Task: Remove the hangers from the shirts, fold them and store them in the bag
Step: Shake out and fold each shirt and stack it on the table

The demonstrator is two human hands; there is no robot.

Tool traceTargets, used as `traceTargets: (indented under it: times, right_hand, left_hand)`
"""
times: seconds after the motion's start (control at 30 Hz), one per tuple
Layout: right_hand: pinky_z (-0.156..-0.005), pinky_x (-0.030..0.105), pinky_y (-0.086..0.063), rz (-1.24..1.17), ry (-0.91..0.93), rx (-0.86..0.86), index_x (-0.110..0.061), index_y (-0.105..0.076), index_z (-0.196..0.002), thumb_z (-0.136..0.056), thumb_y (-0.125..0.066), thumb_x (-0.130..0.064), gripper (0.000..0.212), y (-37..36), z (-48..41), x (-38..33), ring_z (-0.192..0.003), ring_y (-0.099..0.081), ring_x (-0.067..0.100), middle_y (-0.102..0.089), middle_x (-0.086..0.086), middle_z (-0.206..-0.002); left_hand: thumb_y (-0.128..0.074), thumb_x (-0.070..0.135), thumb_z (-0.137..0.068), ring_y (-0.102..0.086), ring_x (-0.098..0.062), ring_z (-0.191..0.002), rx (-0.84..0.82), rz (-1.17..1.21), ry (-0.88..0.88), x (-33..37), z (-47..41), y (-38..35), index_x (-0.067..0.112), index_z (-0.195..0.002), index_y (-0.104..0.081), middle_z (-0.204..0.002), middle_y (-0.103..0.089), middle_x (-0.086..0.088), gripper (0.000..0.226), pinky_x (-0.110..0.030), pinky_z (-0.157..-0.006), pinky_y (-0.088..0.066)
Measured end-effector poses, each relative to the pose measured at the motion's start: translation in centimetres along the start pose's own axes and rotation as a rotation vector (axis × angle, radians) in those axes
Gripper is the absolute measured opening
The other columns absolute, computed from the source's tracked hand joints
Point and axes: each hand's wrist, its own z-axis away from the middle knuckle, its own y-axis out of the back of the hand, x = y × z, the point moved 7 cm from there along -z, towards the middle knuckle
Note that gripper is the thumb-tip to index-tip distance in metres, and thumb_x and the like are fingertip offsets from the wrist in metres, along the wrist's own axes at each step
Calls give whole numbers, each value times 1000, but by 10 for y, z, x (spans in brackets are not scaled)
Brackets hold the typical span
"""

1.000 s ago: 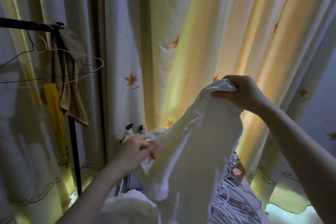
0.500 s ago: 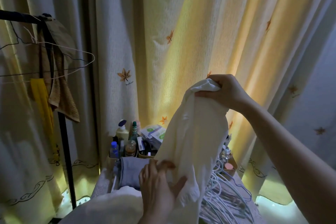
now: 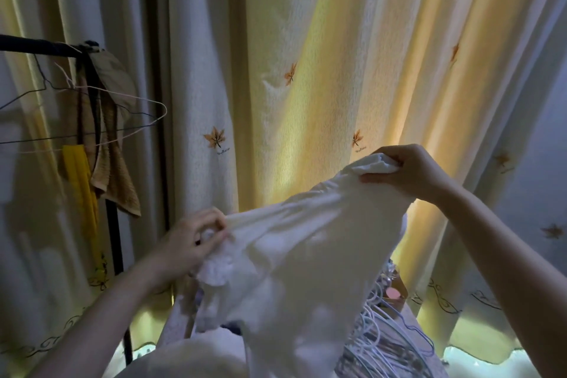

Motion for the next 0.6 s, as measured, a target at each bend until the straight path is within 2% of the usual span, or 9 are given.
traceTargets:
  times: [0.07, 0.1, 0.17, 0.23, 0.37, 0.43, 0.5, 0.53, 0.6]
  right_hand:
    - [-62, 36, -50, -88, -4, 91, -12, -68, -87, -74, -78, -33, 27, 9, -5, -2, -68, -60, 23, -67, 16, -80]
    - [-64, 35, -52, -118, 12, 126, -20, -68, -88, -77, -76, -33, 19, 12, -8, -6, -73, -63, 20, -69, 8, -81]
    - [-61, 18, -49, -151, 41, 168, -27, -64, -89, -83, -70, -32, 10, 14, -13, -17, -75, -62, 7, -67, -5, -83]
    - [-54, 5, -40, -194, 70, 236, -24, -59, -89, -87, -66, -30, 10, 21, -20, -29, -68, -55, -7, -63, -12, -79]
    - [-53, 1, -36, -245, 155, 390, -32, -54, -86, -86, -67, -32, 12, 43, -30, -56, -65, -53, -14, -61, -28, -73]
    - [-55, 6, -38, -244, 190, 339, -30, -56, -86, -82, -71, -31, 15, 39, -40, -69, -65, -52, -11, -62, -24, -74]
    - [-61, 20, -41, -180, 180, 198, -18, -60, -87, -78, -75, -29, 21, 23, -48, -71, -70, -52, 3, -64, -1, -81]
    - [-62, 24, -41, -172, 165, 177, -14, -61, -87, -76, -77, -29, 24, 19, -50, -69, -72, -51, 7, -63, 11, -84]
    - [-58, 18, -43, -214, 163, 191, -16, -64, -84, -70, -82, -27, 25, 18, -49, -65, -68, -53, 4, -63, 4, -75]
  left_hand:
    - [-55, 20, -93, -55, -7, -73, 66, 24, -34, 12, -11, 22, 8, -83, -59, -80, -56, -6, 16, -9, -63, -43]
    - [-53, 17, -95, -54, -10, -70, 92, 14, -44, 18, -16, 29, 6, -83, -57, -78, -55, -8, 17, -11, -59, -43]
    - [-48, 15, -97, -55, -15, -68, 121, -21, -55, 27, -25, 40, 3, -85, -55, -78, -56, -13, 18, -17, -57, -43]
    - [-47, 22, -96, -60, -18, -71, 169, -23, -55, 33, -28, 55, 4, -88, -57, -80, -61, -9, 22, -27, -59, -49]
    - [-51, 34, -89, -62, 1, -73, 290, 43, -147, 43, -29, 90, 16, -91, -66, -81, -66, 7, 23, -7, -59, -47]
    - [-57, 29, -88, -62, -1, -77, 212, 34, -58, 31, -39, 88, 19, -89, -68, -82, -67, 5, 15, -14, -69, -51]
    - [-58, 22, -90, -59, -9, -72, 169, 50, 57, 12, -42, 86, 19, -83, -66, -79, -64, -3, 12, -25, -69, -50]
    - [-56, 23, -91, -55, -6, -65, 203, 61, 50, 6, -42, 91, 19, -79, -65, -72, -59, -3, 15, -22, -62, -47]
    - [-53, 37, -88, -52, -2, -57, 180, 71, 52, 0, -38, 95, 23, -78, -64, -68, -56, -6, 21, -13, -52, -43]
